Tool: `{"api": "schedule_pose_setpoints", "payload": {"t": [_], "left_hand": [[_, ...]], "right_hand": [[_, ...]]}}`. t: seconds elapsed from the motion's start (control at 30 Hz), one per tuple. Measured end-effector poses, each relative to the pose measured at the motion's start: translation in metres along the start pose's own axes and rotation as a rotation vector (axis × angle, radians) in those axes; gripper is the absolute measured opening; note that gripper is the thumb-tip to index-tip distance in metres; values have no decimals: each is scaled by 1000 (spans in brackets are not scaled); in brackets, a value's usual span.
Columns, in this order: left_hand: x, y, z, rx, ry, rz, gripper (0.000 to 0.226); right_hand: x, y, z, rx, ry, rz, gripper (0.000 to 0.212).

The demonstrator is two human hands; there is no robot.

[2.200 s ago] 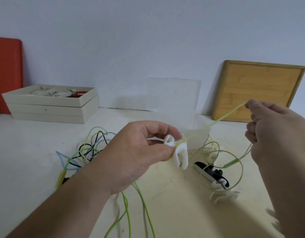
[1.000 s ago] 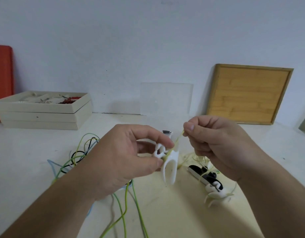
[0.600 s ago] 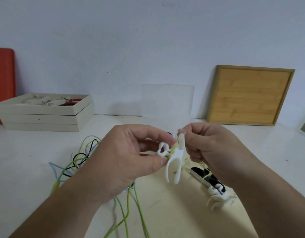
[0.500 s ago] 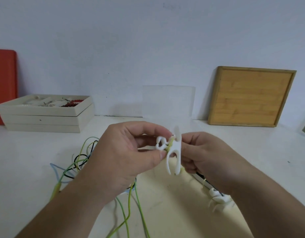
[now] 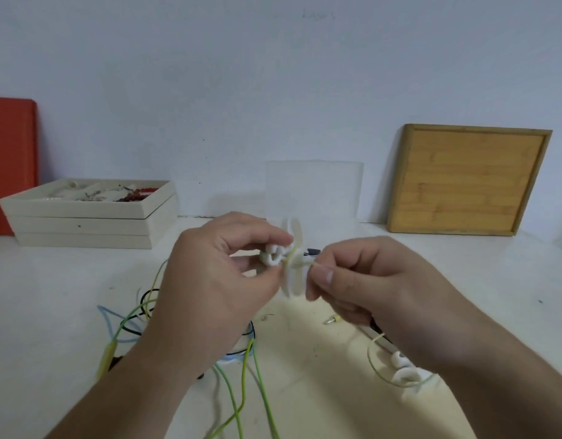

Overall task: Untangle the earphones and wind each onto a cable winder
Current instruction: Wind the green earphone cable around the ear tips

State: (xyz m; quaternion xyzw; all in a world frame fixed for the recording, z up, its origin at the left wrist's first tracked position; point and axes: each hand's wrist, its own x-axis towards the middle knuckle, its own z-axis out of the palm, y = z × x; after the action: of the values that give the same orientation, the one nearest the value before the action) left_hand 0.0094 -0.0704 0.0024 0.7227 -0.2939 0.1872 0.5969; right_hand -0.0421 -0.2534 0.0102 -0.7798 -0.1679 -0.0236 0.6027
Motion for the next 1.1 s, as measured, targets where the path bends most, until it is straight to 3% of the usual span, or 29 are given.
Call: {"api": "schedule_pose_setpoints", "payload": {"t": [0.1, 0.23, 0.3, 0.43, 0.57, 0.67, 0.83, 0.93, 1.1], "left_hand": [[-5, 2, 5, -12, -145, 14, 28], [-7, 6, 6, -121, -314, -63, 36], [-7, 9, 6, -204, -345, -94, 32], [-6, 11, 4, -378, -334, -134, 29], [-3, 15, 5, -434, -125, -188, 35], [-1, 10, 3, -365, 52, -229, 32], [1, 2, 0, -184, 166, -250, 29], [0, 3, 1, -39, 127, -167, 33], [-3, -1, 3, 208, 33, 40, 37]], "right_hand": [[-2, -2, -8, 36, 135, -43, 24], [-2, -1, -19, -239, 410, -59, 30], [-1, -2, -19, -241, 464, -80, 30], [-1, 0, -14, -187, 416, 5, 33], [0, 4, -8, -211, 182, 181, 38], [2, 8, 0, -213, 3, 146, 38], [1, 4, 4, -210, -109, 60, 27], [-1, 1, 2, -231, -55, 42, 25], [-4, -5, -12, -196, 226, -81, 25]]}}
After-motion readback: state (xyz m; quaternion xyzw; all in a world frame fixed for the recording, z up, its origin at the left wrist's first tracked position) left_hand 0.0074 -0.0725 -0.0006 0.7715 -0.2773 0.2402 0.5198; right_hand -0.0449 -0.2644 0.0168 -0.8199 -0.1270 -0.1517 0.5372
